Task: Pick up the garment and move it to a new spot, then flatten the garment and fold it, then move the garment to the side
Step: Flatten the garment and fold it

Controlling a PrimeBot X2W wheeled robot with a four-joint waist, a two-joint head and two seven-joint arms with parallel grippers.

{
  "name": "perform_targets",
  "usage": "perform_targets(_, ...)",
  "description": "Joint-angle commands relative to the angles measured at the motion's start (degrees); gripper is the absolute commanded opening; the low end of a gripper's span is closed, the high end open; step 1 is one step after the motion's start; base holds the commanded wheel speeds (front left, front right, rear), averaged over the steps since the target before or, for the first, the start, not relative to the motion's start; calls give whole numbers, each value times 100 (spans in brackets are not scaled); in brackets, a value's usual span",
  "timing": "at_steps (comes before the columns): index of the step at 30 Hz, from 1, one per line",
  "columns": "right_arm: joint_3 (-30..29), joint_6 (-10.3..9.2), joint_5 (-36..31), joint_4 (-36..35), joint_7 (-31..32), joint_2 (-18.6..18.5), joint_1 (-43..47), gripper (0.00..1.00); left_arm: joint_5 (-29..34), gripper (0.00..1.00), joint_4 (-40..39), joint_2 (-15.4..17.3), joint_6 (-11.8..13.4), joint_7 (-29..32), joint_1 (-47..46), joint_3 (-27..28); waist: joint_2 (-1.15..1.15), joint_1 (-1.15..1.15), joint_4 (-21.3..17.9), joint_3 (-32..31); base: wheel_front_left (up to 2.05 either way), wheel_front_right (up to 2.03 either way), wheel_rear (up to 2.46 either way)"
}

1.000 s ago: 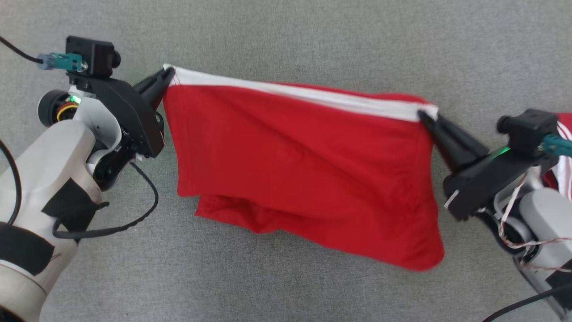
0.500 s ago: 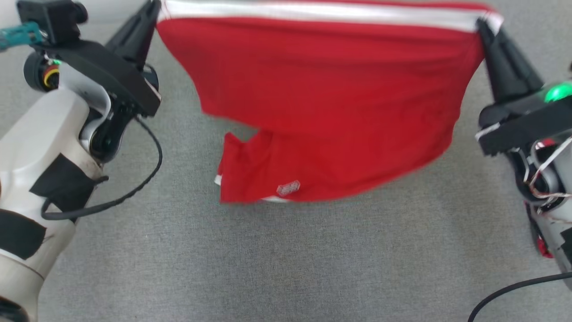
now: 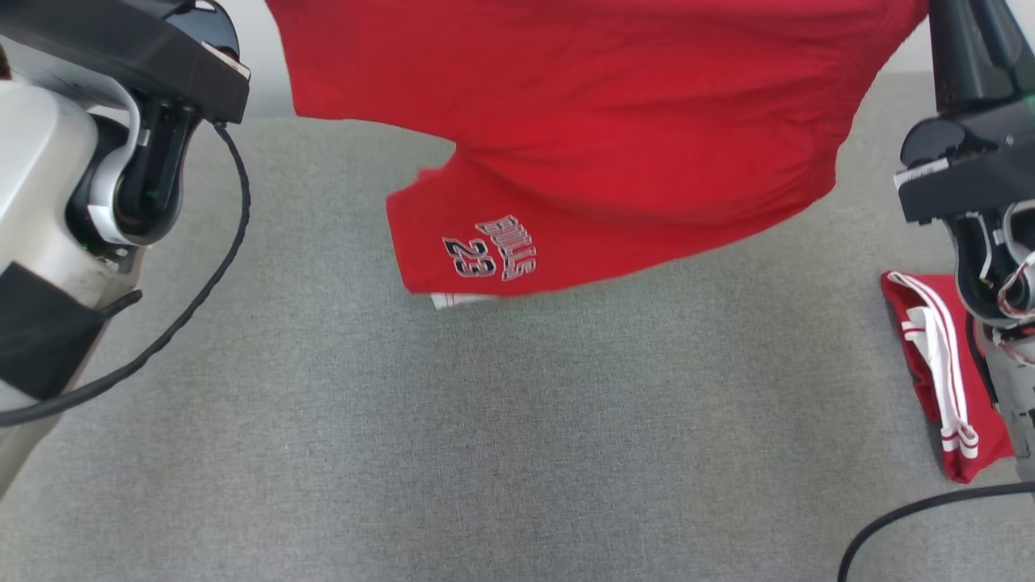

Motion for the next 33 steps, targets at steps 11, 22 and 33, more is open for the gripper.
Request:
perform_targets(11,294,-9,64,639,-1,184,-964,0,400,0,-116,80,425,557,-519,-253,0,1,1,51,0,0,0)
perform_targets(22,954,-9,197,2923,-788,675,-2982,0,973,0,2242,-766,221,-106,-1942,-215,0,1,42,585,0,0,0)
perform_targets(33,771,-8,-324,3204,-787,977,-3024,0,1994,0,2067,-1534,-81,-247,-1844,862,0,1,292,1438,0,0,0)
